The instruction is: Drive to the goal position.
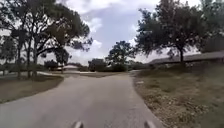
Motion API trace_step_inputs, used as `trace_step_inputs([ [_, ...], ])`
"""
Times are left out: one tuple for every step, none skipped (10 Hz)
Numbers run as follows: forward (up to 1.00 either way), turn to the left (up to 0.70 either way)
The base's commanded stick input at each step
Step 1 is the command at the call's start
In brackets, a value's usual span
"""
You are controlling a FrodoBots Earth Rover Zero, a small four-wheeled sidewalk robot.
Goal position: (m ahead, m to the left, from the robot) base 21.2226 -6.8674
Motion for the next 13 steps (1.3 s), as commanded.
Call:
trace_step_inputs([
  [0.85, 0.00],
  [0.85, 0.00],
  [0.85, 0.00],
  [0.85, 0.00],
  [0.85, 0.00],
  [0.85, 0.00],
  [0.85, 0.00],
  [0.85, 0.00],
  [0.85, 0.00],
  [0.85, 0.00],
  [0.85, 0.00],
  [0.85, 0.00],
  [0.85, 0.00],
])
